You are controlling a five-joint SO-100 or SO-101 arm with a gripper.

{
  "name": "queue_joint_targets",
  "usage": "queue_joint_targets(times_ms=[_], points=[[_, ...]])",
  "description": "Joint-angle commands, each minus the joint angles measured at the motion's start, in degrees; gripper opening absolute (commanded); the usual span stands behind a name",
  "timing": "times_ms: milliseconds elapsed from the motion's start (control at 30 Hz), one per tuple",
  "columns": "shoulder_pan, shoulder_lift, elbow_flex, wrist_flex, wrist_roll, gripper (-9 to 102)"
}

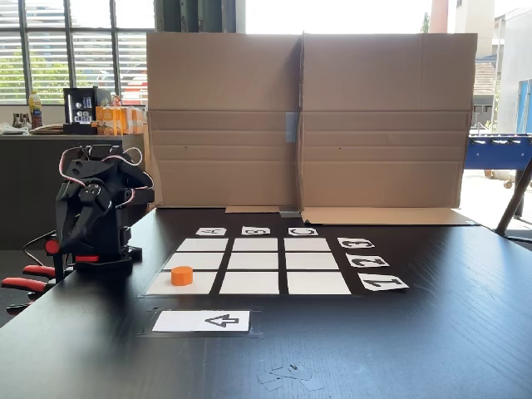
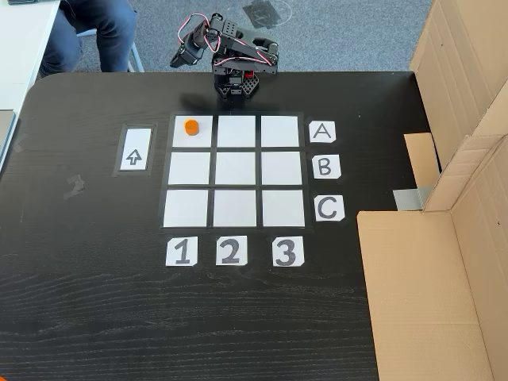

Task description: Pick up the round, orange token and place it in the grid on square A1.

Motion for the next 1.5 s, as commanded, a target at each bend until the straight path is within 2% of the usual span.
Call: queue_joint_targets(times_ms=[0,433,700,1467], points=[[0.79,-0.18,0.44,-1.67,-0.26,0],[3.16,2.02,1.58,-2.29,-0.18,0],[4.22,4.92,7.38,-4.66,0.00,-1],[4.22,5.01,7.47,-4.75,-0.26,-1]])
